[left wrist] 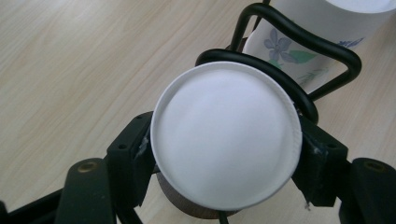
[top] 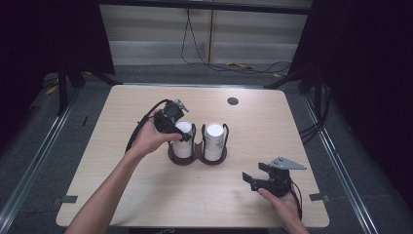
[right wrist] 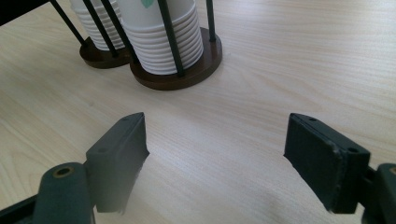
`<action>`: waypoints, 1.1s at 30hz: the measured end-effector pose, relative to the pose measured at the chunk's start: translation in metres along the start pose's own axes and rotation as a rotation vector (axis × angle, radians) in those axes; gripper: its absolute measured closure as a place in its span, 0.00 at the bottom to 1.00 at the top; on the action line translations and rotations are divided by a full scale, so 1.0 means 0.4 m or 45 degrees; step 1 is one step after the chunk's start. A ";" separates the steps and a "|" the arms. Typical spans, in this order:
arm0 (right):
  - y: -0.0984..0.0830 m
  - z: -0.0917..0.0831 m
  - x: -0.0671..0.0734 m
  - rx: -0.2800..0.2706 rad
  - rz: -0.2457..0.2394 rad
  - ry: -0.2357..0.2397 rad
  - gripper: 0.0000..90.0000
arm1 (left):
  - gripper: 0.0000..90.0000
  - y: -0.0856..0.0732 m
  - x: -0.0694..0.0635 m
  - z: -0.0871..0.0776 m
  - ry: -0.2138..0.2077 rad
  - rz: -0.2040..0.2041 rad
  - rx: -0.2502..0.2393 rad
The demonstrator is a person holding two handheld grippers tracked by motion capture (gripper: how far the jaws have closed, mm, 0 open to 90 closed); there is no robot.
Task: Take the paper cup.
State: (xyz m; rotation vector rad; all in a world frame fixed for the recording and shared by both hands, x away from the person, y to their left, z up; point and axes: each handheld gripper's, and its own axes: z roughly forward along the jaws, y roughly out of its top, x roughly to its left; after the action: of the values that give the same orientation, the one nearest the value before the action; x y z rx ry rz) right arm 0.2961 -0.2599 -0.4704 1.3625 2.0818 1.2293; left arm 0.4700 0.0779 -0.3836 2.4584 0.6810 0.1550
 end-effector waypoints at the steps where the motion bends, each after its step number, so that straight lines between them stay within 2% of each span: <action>1: 0.000 0.000 0.001 -0.001 0.004 0.000 0.23 | 0.35 0.000 0.000 0.001 -0.002 -0.011 -0.009; 3: 0.000 -0.001 0.002 -0.002 0.003 -0.001 0.23 | 0.35 0.002 -0.003 0.004 0.005 0.002 0.003; 13: 0.000 -0.001 0.001 0.001 0.001 0.003 0.23 | 0.33 0.007 -0.001 0.022 0.001 0.003 0.045; 19: 0.000 -0.001 0.000 0.002 0.005 0.001 0.23 | 0.35 0.009 -0.007 0.014 0.006 0.026 0.047; 27: -0.001 0.000 0.001 0.006 0.007 0.003 0.24 | 0.35 0.008 -0.002 0.002 0.006 0.023 0.020; 33: -0.001 0.000 0.001 0.005 0.007 0.003 0.24 | 0.35 0.008 -0.002 0.004 0.011 0.019 0.033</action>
State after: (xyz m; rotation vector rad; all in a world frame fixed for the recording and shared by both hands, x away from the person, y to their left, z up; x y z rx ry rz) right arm 0.2958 -0.2595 -0.4705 1.3702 2.0846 1.2304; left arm 0.4710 0.0744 -0.3830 2.4895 0.6730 0.1639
